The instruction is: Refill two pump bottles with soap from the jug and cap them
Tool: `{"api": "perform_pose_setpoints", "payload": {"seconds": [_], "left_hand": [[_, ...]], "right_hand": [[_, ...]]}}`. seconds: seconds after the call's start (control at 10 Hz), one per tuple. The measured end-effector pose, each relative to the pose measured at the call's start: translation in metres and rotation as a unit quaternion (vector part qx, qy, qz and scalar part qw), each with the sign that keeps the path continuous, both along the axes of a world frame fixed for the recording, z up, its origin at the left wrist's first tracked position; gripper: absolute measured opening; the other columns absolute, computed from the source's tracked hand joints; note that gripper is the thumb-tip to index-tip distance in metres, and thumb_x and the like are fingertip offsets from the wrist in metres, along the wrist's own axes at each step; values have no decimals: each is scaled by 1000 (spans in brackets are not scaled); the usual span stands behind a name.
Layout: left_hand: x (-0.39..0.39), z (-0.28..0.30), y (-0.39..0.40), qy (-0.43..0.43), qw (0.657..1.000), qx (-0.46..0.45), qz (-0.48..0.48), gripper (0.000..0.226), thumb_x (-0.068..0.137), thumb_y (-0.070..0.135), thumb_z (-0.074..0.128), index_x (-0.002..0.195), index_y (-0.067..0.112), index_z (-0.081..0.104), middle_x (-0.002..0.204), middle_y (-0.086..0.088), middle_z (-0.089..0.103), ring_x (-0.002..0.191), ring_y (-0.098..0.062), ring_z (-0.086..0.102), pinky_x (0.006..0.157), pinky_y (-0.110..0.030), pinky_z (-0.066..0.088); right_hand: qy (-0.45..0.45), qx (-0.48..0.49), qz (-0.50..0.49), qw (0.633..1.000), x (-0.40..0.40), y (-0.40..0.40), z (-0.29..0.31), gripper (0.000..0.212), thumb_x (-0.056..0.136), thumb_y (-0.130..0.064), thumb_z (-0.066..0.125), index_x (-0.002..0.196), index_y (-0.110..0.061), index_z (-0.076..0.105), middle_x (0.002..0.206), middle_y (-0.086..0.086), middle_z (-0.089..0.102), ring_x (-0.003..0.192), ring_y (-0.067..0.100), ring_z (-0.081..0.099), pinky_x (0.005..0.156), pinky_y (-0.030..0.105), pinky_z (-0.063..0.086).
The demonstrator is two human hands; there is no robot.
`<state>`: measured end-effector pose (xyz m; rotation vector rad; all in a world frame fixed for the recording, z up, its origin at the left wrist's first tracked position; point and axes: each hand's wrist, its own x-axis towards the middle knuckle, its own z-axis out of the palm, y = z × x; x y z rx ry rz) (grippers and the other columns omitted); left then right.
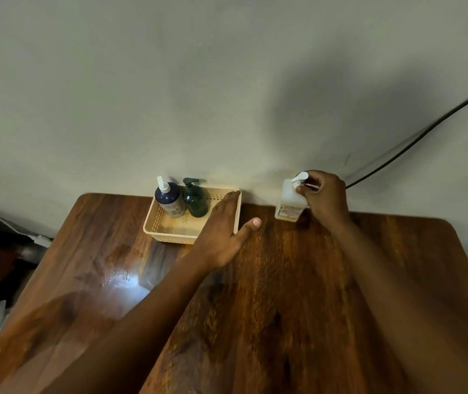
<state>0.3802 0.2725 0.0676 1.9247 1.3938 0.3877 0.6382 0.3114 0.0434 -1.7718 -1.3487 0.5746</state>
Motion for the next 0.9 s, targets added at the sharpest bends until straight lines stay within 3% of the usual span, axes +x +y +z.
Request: {"api": "perform_pose_setpoints", "payload": {"seconds": [0.1,0.2,0.4,0.8,0.9], "left_hand": [[5,-7,0,5,1000,-6,-3,100,90,81,31,168,23,9,176,0,11,162,-16,8,129,-39,12],[9,-14,1,9,1000,-9,-10,96,93,77,32,168,22,9,176,-1,11,162,-17,8,129,-38,11],[12,-24,6,17,1000,-9,-10,97,92,78,32,168,20,13,175,-3,15,161,-17,12,126,-33,12],[4,-17,1,61,998,6,-19,95,95,76,31,168,18,12,176,-4,11,162,-18,7,127,-34,8],[-1,-10,-3,84,995,42,-16,93,98,75,30,168,19,9,176,-3,8,163,-20,5,130,-40,7]], "right_hand": [[-13,3,0,1000,4,2,-12,28,88,-7,77,115,-8,74,116,4,73,103,17,68,82,17,48],[-16,6,-8,1000,7,4,-23,28,86,-5,78,114,-7,75,115,5,72,104,20,68,87,21,49],[-11,19,-16,1000,7,9,-33,31,87,-4,77,117,-8,74,117,4,72,104,15,65,84,7,41],[24,4,-28,999,-7,4,-26,32,92,-12,73,123,-14,69,123,1,69,108,13,63,92,34,56],[24,-16,-41,999,-15,-5,-16,53,93,-25,73,142,-15,54,143,6,59,130,23,56,104,38,52]]}}
